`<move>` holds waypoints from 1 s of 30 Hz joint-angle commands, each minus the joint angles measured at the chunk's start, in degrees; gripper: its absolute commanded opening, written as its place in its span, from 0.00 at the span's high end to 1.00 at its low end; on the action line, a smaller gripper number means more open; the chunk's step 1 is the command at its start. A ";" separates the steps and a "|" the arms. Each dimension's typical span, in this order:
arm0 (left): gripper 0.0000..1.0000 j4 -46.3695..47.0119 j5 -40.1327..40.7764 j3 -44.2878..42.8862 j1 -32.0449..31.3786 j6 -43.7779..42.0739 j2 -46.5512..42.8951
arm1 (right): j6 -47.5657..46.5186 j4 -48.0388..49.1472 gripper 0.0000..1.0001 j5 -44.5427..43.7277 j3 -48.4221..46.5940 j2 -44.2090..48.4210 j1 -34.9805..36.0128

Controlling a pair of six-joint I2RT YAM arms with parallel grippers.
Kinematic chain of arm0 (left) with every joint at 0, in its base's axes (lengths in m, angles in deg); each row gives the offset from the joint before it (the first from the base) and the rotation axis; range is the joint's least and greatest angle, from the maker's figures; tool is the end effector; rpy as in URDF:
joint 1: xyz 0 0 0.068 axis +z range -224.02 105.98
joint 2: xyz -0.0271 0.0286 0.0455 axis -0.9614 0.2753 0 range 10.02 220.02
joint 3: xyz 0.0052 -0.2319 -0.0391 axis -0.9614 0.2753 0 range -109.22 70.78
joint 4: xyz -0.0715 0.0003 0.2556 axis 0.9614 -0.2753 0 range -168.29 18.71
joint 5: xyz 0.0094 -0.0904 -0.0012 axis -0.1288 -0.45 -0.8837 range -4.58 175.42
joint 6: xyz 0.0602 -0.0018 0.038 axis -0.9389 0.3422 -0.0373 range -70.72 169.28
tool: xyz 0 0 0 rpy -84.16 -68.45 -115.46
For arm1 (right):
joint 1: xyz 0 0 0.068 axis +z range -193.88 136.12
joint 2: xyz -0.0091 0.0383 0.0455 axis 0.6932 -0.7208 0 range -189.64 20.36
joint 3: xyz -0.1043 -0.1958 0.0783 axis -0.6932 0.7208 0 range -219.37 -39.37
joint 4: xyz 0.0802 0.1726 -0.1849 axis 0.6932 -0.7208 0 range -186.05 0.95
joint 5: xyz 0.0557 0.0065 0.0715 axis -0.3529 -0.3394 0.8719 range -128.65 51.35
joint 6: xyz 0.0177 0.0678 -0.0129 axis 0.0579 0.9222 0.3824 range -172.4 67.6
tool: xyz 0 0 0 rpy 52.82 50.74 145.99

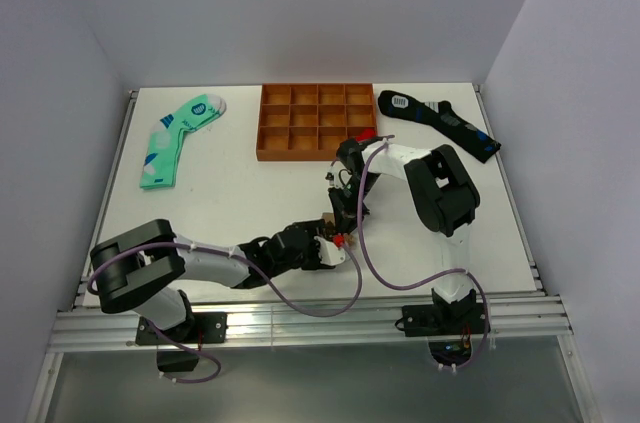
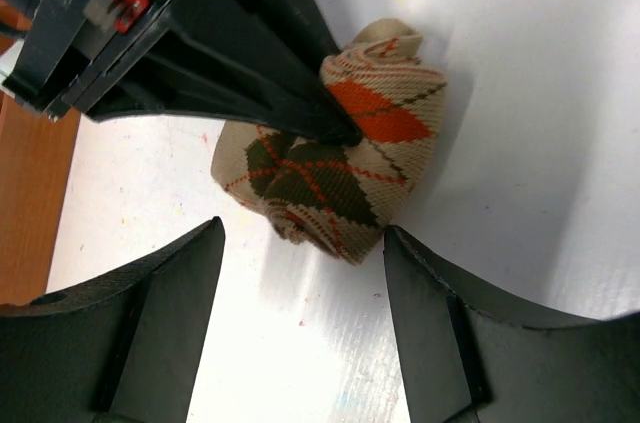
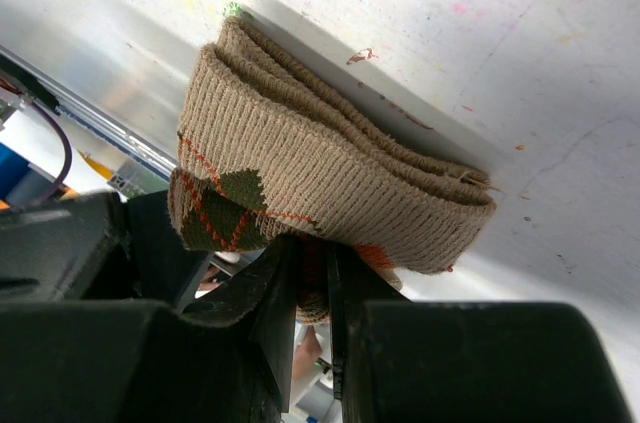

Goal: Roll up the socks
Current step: Roll the sock at the center of the board.

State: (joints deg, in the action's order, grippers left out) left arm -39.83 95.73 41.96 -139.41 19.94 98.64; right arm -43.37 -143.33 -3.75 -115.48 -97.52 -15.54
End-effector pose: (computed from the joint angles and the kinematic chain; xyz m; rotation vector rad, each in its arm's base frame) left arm 0.1376 -0.2754 0.0907 1.4404 1.4768 -0.2037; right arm 0.2817 0.1900 0.0698 0.4156 -2.7153 -0.7715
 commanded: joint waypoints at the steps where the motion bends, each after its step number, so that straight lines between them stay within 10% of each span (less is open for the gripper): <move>1: 0.30 -0.96 0.33 -2.56 -1.15 -2.38 -2.48 | -4.82 7.52 0.99 -21.62 2.64 -4.37 -0.39; 30: 0.30 -4.13 -8.37 -7.04 -1.15 -0.11 6.92 | -4.82 7.70 1.00 -22.24 2.64 -4.28 -0.39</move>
State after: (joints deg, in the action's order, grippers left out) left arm -43.28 91.03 36.37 -141.64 18.50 104.11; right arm -43.34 -143.33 -3.82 -115.48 -97.52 -15.52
